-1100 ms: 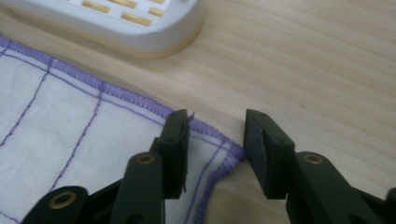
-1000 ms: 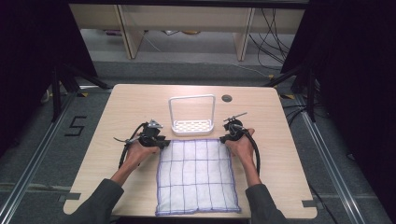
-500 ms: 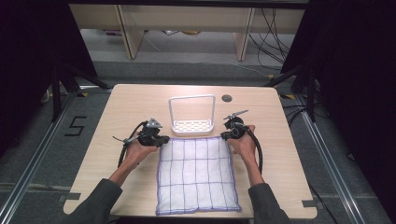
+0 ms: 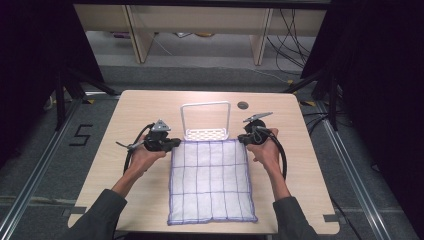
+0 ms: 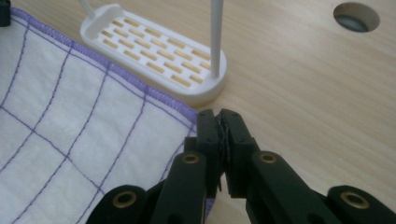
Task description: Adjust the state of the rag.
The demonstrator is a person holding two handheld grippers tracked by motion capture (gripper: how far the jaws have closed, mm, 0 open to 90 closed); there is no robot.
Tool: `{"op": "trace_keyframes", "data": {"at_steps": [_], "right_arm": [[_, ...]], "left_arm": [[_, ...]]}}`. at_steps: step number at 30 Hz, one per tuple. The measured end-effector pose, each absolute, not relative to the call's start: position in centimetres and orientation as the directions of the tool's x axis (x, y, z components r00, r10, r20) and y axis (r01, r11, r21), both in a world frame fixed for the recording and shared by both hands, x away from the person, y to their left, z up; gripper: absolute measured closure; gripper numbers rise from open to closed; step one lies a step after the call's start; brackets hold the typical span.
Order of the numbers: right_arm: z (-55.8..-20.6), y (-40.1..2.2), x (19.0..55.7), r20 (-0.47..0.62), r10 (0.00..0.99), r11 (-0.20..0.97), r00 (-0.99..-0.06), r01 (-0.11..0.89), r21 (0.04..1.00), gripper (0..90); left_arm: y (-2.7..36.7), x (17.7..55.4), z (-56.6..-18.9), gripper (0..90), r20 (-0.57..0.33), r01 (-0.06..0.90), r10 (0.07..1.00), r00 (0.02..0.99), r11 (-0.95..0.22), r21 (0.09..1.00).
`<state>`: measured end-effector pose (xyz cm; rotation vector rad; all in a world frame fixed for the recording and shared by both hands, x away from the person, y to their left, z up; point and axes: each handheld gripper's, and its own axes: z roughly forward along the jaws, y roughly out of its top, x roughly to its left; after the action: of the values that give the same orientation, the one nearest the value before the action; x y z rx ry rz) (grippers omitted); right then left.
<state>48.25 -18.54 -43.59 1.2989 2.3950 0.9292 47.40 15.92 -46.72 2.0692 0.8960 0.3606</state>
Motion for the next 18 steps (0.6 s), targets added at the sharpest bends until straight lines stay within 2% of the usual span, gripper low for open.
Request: {"op": "trace_keyframes", "data": {"at_steps": [8, 11, 13, 18], "right_arm": [[-41.8, -18.6, 47.4, 0.043, 0.803, 0.387, -0.595, 0.576, 0.72, 87.3], [-41.7, -19.0, 46.4, 0.012, 0.78, 0.414, -0.625, 0.53, 0.74, 87.1], [-41.5, -19.4, 45.2, 0.04, 0.782, 0.404, -0.622, 0.554, 0.728, 87.2], [-42.0, -20.0, 42.7, 0.011, 0.764, 0.431, -0.645, 0.523, 0.735, 87.2]], "left_arm": [[16.2, 46.5, -44.9, 87.3, -0.055, 0.414, 0.693, 0.719, -0.364, 0.834], [16.3, 45.0, -44.7, 87.2, -0.038, 0.391, 0.667, 0.744, -0.388, 0.834], [16.3, 43.8, -44.7, 87.2, -0.031, 0.377, 0.662, 0.749, -0.386, 0.842], [16.7, 40.9, -44.7, 87.2, -0.033, 0.349, 0.618, 0.785, -0.398, 0.848]]}}
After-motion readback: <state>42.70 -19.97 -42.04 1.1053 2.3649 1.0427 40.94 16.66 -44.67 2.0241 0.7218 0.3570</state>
